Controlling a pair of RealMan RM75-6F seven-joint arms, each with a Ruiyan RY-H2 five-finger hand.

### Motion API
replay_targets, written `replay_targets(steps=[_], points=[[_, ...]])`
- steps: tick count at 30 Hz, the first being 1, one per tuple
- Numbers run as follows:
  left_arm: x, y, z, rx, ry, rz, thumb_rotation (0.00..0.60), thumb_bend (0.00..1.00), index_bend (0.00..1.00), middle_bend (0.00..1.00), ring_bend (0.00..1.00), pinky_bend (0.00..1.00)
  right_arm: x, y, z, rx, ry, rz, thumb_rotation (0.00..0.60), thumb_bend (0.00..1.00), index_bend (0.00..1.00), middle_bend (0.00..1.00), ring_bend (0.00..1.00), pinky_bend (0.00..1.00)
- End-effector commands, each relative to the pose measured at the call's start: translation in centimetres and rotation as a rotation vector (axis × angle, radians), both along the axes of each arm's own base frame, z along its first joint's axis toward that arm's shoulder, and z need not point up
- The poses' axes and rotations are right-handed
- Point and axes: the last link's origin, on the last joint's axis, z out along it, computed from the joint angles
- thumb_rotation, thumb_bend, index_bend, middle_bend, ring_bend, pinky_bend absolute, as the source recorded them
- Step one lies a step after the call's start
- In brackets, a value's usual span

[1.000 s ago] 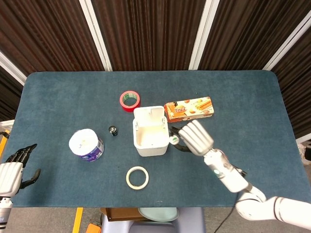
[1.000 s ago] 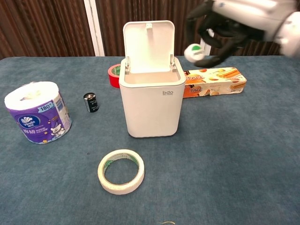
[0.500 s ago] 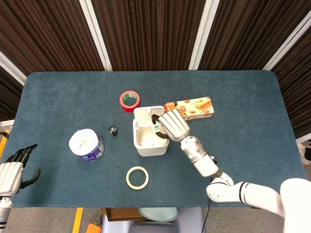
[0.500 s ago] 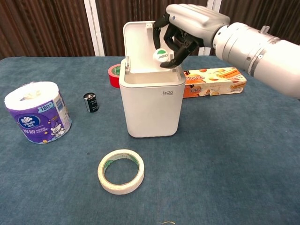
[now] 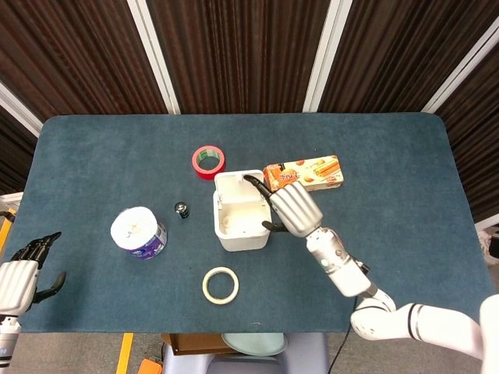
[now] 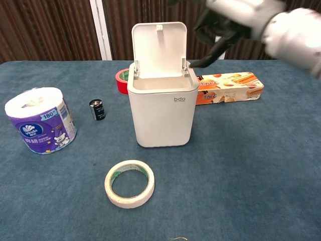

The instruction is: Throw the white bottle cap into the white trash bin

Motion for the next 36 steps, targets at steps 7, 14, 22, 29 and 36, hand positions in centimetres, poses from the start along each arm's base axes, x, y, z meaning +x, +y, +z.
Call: replay_targets(steps=[7, 14, 22, 29, 36], points=[[0.0, 0.1, -0.2, -0.002, 0.013, 0.008, 0.600, 0.38, 0.12, 0.18, 0.17, 0.30, -12.0, 8.5, 7.1, -0.139, 0.068, -0.169, 0.600, 0.06, 0.42, 0.92, 0.94, 0.94], [0.0, 0.2, -0.6, -0.012, 0.030, 0.018, 0.600, 0.39, 0.12, 0.18, 0.17, 0.30, -19.3, 10.5, 8.3, -0.270, 0.039, -0.303, 0.600, 0.06, 0.43, 0.81, 0.78, 0.80], [-0.3, 0.5, -0.7, -0.022, 0.032, 0.029, 0.600, 0.39, 0.12, 0.18, 0.17, 0.30, -23.5, 9.8, 7.1, -0.202, 0.072, -0.449, 0.600, 0.06, 0.29, 0.37, 0.30, 0.40], [-0.3, 0.6, -0.8, -0.030, 0.028, 0.030, 0.600, 0.38, 0.12, 0.18, 0.18, 0.30, -23.6, 10.1, 6.5, -0.143, 0.187, -0.508, 0.600, 0.06, 0.15, 0.12, 0.05, 0.18], [-0.1, 0.6, -1.0, -0.037, 0.034, 0.019, 0.600, 0.39, 0.12, 0.18, 0.18, 0.30, -23.4, 10.5, 6.6, -0.136, 0.162, -0.490, 0.600, 0.06, 0.15, 0.12, 0.05, 0.18]])
